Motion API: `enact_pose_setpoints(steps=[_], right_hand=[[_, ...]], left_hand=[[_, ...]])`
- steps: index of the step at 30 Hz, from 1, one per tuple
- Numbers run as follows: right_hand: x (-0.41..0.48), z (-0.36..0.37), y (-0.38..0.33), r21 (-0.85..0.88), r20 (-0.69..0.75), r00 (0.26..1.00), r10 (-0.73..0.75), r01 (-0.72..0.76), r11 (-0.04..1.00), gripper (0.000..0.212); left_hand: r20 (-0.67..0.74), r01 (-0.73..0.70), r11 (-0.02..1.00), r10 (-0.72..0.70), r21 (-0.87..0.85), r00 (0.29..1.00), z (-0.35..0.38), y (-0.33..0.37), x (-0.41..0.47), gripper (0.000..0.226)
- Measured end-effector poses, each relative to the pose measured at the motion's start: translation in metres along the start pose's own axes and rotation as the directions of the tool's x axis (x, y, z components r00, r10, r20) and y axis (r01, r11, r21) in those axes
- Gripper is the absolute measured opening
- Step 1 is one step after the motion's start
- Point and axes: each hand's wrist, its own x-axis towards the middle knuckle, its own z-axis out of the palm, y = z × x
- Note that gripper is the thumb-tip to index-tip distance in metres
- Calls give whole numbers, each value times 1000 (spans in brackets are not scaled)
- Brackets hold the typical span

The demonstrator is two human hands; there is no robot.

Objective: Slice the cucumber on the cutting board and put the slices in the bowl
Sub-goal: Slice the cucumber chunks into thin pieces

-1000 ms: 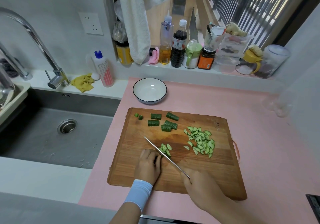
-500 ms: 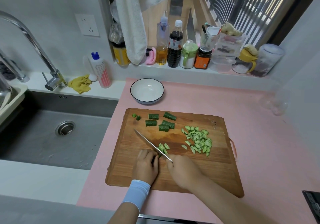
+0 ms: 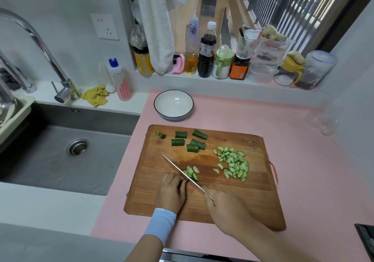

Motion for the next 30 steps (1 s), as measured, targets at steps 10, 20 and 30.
enact_pose_setpoints(steps=[10, 20, 30], right_hand=[[15, 4, -4, -10, 35, 999, 37, -37, 999, 27], [31, 7, -19, -8, 24, 999, 28, -28, 1000, 27], [3, -3, -5, -5, 12, 1000, 5, -5, 1000, 44]], left_hand=[[-7, -11, 1000, 11, -13, 1000, 1, -3, 0, 15], [5, -8, 1000, 8, -6, 1000, 0, -2, -2, 13], [0, 3, 1000, -3, -12, 1000, -1, -1, -2, 15]])
